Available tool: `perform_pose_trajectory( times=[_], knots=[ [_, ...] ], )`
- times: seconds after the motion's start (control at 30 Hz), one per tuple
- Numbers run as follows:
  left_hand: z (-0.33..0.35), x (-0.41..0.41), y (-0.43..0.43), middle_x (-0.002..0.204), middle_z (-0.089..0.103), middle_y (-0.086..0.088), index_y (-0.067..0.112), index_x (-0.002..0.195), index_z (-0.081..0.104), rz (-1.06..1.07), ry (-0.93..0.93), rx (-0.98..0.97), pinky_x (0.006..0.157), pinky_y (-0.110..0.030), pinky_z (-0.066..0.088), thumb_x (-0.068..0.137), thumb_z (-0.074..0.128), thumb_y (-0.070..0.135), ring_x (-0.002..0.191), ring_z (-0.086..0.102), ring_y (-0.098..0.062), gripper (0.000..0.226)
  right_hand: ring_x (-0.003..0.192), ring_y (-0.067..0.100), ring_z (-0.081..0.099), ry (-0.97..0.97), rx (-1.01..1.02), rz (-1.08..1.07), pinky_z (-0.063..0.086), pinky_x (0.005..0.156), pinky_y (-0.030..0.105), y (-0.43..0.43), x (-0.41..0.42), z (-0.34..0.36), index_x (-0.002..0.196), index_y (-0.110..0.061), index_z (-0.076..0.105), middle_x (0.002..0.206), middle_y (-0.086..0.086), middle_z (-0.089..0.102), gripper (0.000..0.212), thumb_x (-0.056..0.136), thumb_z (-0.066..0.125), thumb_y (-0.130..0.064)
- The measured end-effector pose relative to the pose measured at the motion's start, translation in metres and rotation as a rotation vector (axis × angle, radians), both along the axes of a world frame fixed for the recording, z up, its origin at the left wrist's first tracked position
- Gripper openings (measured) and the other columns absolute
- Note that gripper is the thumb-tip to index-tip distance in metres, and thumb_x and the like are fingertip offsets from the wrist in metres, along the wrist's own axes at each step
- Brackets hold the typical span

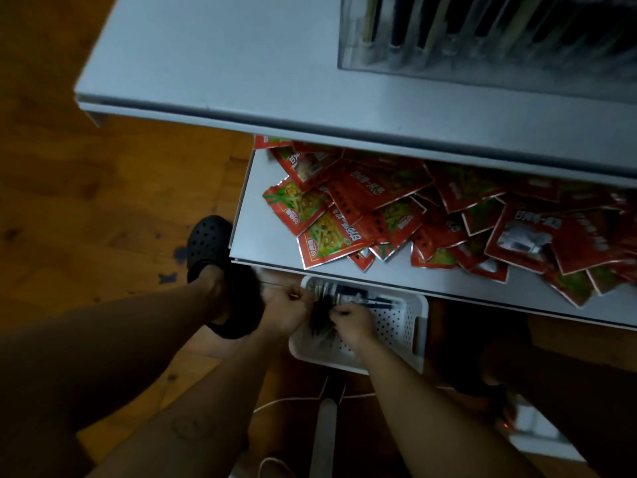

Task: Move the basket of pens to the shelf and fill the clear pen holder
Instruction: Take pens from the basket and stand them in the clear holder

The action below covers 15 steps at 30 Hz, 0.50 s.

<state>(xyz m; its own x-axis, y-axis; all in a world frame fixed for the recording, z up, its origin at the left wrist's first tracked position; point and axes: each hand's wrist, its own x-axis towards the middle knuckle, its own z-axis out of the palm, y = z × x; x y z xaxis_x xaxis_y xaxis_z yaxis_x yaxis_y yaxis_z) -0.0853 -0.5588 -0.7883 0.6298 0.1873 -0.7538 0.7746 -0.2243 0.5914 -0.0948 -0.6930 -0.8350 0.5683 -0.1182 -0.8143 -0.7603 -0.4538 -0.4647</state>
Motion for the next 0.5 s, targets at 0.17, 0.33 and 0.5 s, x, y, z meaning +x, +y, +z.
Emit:
perform_pose_trajectory(
  times=[0.17,0.33,0.5],
  knots=[
    [0.044,0.005,0.004,0.086,0.066,-0.006,0.012,0.089,0.061,-0.085,-0.05,0.01,0.054,-0.022,0.043,0.091,0.059,0.017,0.076,0.064,-0.019,0.006,0.085,0.024,0.065,0.032,0.194,-0.137,0.055,0.077,0.036,-0.012,0.004,0.047,0.084,-0.019,0.062,0.093,0.009,0.067,0.014,0.089,0.063,-0.005],
    [0.107,0.012,0.01,0.088,0.068,-0.006,0.012,0.101,0.06,-0.154,-0.167,0.047,0.051,-0.023,0.042,0.092,0.059,0.028,0.073,0.064,-0.018,0.018,0.074,0.018,0.065,-0.013,0.333,-0.11,0.056,0.069,0.029,-0.017,0.008,0.114,0.09,-0.015,0.065,0.088,0.011,0.068,0.027,0.088,0.052,0.008],
    [0.158,0.012,0.009,0.095,0.07,-0.011,0.015,0.094,0.062,-0.198,-0.304,0.063,0.069,-0.034,0.051,0.09,0.062,0.03,0.086,0.069,-0.029,0.016,0.08,0.021,0.064,-0.277,0.336,-0.108,0.054,0.071,0.028,-0.018,-0.003,0.166,0.094,-0.01,0.073,0.089,0.008,0.069,0.032,0.08,0.055,0.012]
  ],
)
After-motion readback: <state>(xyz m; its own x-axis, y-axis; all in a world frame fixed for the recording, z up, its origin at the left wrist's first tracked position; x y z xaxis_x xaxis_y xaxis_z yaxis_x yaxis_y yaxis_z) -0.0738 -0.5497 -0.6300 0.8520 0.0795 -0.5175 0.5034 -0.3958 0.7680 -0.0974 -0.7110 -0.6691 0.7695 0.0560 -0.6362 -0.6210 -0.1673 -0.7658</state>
